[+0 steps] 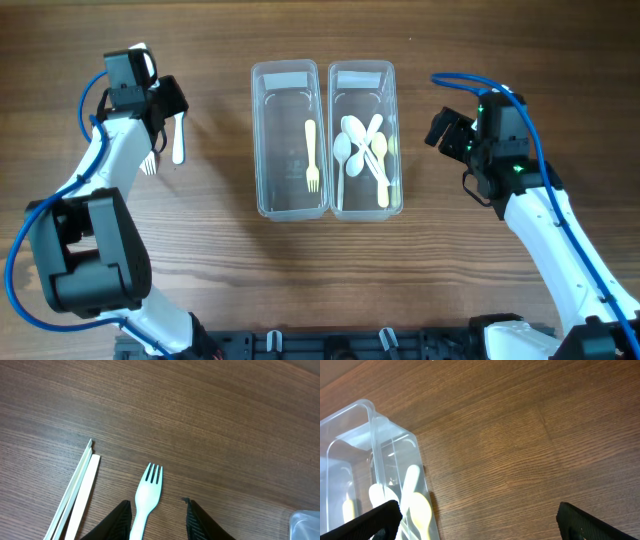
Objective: Pack container
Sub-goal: 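Close the left gripper on the light blue fork and pull it free, then carry the light blue fork into the left container and open the gripper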
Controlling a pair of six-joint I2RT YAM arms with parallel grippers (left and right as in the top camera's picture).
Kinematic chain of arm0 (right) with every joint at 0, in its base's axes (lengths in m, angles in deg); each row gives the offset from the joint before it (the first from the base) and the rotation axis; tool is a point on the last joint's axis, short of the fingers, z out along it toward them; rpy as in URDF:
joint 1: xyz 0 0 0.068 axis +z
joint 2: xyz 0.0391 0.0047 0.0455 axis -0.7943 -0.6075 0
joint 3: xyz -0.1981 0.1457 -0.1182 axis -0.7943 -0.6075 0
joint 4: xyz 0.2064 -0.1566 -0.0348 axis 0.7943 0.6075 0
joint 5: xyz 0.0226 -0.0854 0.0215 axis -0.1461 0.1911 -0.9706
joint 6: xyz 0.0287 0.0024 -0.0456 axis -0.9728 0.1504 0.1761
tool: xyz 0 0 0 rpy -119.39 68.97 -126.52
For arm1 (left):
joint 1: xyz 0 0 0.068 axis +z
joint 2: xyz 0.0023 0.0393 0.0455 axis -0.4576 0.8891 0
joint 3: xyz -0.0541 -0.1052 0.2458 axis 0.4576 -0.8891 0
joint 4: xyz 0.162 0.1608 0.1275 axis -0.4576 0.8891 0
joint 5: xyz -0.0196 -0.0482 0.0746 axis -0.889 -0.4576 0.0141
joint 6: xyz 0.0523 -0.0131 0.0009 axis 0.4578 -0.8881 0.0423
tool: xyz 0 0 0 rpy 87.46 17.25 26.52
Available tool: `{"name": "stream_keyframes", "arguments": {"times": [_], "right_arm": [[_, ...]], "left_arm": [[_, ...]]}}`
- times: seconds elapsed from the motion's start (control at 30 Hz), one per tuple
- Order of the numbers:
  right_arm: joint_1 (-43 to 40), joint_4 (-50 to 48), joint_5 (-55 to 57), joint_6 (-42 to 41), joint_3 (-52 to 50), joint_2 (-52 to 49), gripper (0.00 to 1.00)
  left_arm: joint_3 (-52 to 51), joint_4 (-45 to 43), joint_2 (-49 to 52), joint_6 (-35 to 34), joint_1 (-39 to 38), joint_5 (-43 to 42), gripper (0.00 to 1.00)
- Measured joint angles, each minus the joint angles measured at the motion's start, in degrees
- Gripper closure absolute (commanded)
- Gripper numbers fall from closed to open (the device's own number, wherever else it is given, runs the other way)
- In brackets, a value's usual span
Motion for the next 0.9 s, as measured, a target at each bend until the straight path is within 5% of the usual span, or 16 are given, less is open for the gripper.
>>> {"name": "stream_keyframes", "arguments": {"times": [0.9], "right_arm": [[0.00,0.00,0.02,0.00,0.00,0.00,0.00]], "left_arm": [[0.04,-5.99,12.26,0.00,-0.26,0.24,0.64]]}}
